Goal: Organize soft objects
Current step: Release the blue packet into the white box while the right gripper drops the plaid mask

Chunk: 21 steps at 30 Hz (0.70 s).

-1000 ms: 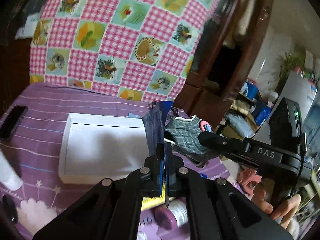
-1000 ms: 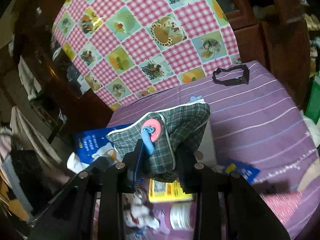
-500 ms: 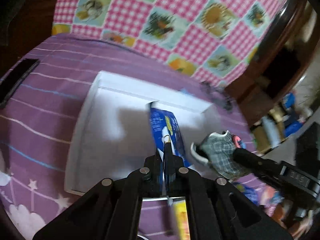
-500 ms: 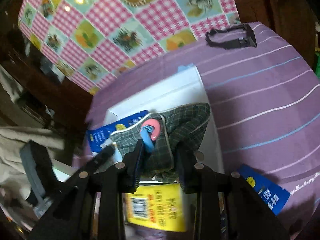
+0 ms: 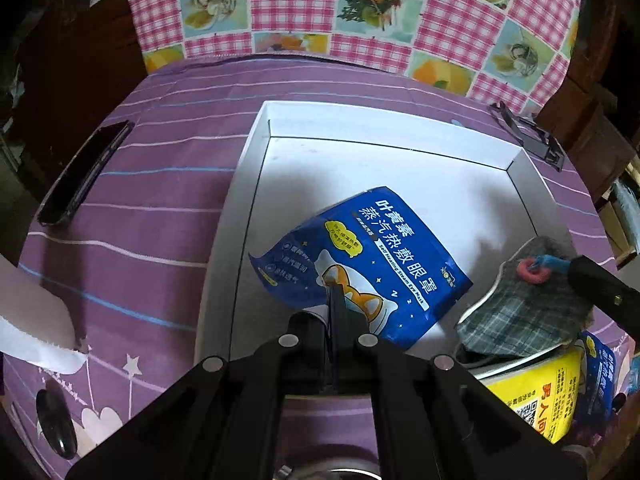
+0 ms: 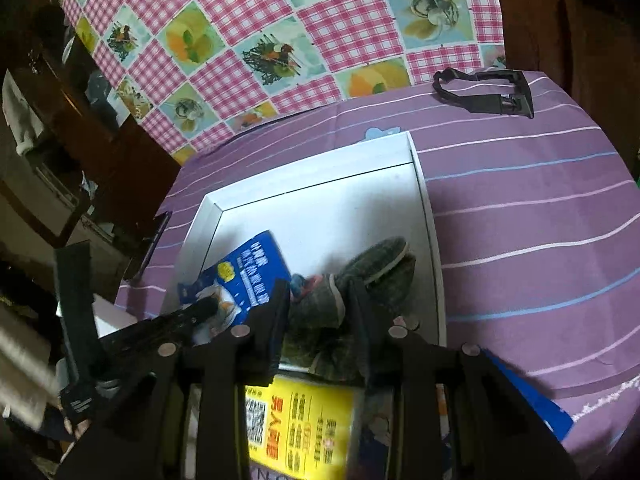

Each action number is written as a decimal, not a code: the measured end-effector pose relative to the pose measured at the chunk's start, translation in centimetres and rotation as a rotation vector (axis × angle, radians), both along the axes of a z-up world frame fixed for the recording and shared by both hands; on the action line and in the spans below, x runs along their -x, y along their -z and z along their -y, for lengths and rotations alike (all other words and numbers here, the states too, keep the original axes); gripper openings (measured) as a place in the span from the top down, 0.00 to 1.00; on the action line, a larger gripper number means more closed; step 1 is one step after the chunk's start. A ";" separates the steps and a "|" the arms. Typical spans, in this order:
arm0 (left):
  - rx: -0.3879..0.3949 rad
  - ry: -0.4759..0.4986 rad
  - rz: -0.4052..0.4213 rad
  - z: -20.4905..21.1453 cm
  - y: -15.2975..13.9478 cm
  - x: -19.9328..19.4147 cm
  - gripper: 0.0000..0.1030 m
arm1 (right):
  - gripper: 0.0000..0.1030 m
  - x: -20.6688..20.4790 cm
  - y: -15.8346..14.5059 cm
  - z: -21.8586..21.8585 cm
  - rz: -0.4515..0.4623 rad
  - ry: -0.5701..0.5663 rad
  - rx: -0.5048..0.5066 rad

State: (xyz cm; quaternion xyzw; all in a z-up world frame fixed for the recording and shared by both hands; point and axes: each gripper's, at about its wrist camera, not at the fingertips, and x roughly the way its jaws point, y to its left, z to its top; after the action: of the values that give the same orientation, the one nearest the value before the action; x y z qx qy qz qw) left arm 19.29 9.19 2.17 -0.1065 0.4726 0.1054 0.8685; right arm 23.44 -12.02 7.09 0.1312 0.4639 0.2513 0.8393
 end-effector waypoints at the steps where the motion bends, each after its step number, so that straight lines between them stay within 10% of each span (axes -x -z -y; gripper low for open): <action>1: 0.001 0.003 -0.002 0.0 0.1 0.0 1.00 | 0.69 -0.2 0.2 0.0 -0.006 0.003 -0.010; 13: 0.055 0.030 -0.016 -0.3 0.1 0.2 0.99 | 0.69 0.2 -1.1 -1.6 0.079 -0.061 0.275; 21: 0.027 -0.011 -0.019 -0.6 -0.1 0.5 0.90 | 0.68 0.3 -0.7 -1.5 0.091 -0.054 0.285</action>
State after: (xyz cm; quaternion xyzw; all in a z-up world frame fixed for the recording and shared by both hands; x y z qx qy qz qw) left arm 18.82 9.84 2.28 -0.1198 0.4815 0.1050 0.8619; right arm 23.16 -10.56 7.77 -0.0132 0.4596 0.2110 0.8626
